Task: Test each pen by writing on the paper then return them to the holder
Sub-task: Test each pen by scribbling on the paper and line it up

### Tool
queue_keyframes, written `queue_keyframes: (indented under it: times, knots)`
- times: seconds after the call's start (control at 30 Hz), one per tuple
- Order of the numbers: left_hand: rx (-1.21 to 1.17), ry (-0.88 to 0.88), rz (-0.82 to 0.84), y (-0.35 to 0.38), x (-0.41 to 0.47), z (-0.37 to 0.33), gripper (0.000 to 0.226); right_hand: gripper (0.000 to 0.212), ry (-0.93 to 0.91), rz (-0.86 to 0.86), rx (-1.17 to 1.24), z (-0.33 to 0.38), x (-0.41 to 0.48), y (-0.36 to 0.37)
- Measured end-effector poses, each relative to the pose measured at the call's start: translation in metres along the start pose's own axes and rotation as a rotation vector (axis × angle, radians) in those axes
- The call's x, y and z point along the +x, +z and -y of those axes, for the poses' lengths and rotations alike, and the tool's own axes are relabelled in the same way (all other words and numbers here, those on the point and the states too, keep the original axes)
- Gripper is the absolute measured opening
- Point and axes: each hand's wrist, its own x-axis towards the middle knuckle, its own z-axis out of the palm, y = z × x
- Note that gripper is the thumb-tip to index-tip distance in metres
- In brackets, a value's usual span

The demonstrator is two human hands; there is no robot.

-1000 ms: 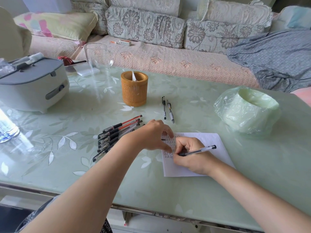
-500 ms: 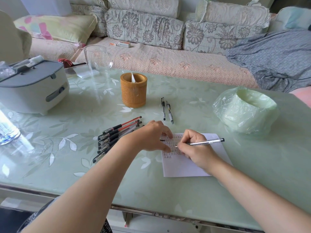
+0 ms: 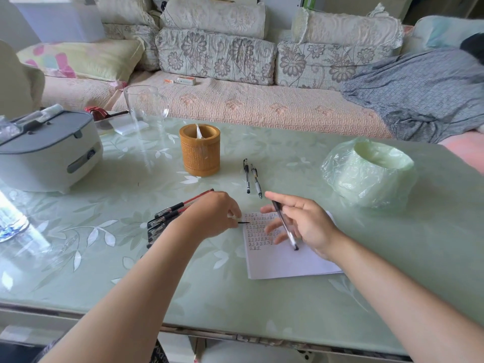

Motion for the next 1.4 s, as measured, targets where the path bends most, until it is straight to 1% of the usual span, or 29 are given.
queue_keyframes:
  times: [0.07, 0.13, 0.2, 0.27, 0.33, 0.4, 0.5, 0.6, 0.67, 0.77, 0.87, 0.93, 0.97, 1.07, 1.13, 1.23, 1.4]
  knots:
    - [0.016, -0.008, -0.015, 0.000, 0.001, -0.003, 0.018, 0.043, 0.004, 0.012, 0.048, 0.003, 0.001, -0.002]
    - [0.014, -0.013, -0.039, 0.000, 0.001, -0.003, 0.015, 0.034, -0.023, 0.005, -0.052, 0.005, 0.003, -0.003]
    - [-0.060, -0.016, -0.067, -0.001, 0.000, -0.003, 0.013, 0.023, -0.075, -0.050, -0.284, 0.005, 0.006, -0.002]
    - [-0.150, -0.022, -0.082, -0.003, -0.001, -0.003, 0.013, 0.024, -0.133, -0.126, -0.573, 0.002, 0.011, -0.004]
    - [-0.186, -0.024, -0.090, -0.005, -0.002, -0.002, 0.012, 0.020, -0.151, -0.183, -0.824, 0.002, 0.012, -0.005]
    - [-0.204, -0.019, -0.091, -0.005, -0.002, -0.002, 0.012, 0.015, -0.150, -0.193, -0.967, 0.005, 0.009, -0.004]
    - [-0.236, -0.009, -0.081, -0.005, -0.003, -0.006, 0.010, 0.017, -0.205, -0.188, -1.110, 0.010, 0.005, -0.001]
    - [-0.254, -0.002, -0.068, -0.005, -0.005, -0.012, 0.009, 0.018, -0.270, -0.164, -1.154, 0.010, 0.005, 0.000]
    - [-0.261, 0.010, -0.052, -0.006, -0.007, -0.015, 0.009, 0.018, -0.287, -0.130, -1.130, 0.009, 0.006, -0.001]
    - [-0.373, -0.008, -0.027, -0.003, -0.007, -0.023, 0.005, 0.020, -0.326, -0.055, -1.098, 0.004, 0.007, 0.000]
    - [-0.531, -0.084, 0.004, -0.002, -0.008, -0.032, 0.005, 0.022, -0.416, -0.013, -1.282, 0.000, 0.006, 0.000]
    - [-0.646, -0.137, 0.058, -0.001, -0.010, -0.037, 0.007, 0.027, -0.494, -0.041, -1.431, -0.001, 0.004, 0.001]
    - [-0.700, -0.163, 0.090, -0.001, -0.012, -0.041, 0.009, 0.034, -0.524, -0.075, -1.486, -0.001, 0.004, 0.002]
    - [-0.788, -0.228, 0.151, 0.000, -0.018, -0.048, 0.009, 0.053, -0.571, -0.138, -1.558, -0.002, 0.006, 0.005]
    - [-0.803, -0.252, 0.163, 0.000, -0.019, -0.048, 0.007, 0.059, -0.577, -0.151, -1.568, -0.002, 0.007, 0.006]
    - [-0.841, -0.263, 0.215, 0.000, -0.021, -0.047, 0.010, 0.060, -0.568, -0.172, -1.559, -0.006, 0.006, 0.009]
    - [-0.857, -0.284, 0.248, 0.005, -0.021, -0.046, 0.011, 0.053, -0.567, -0.172, -1.524, -0.009, 0.003, 0.011]
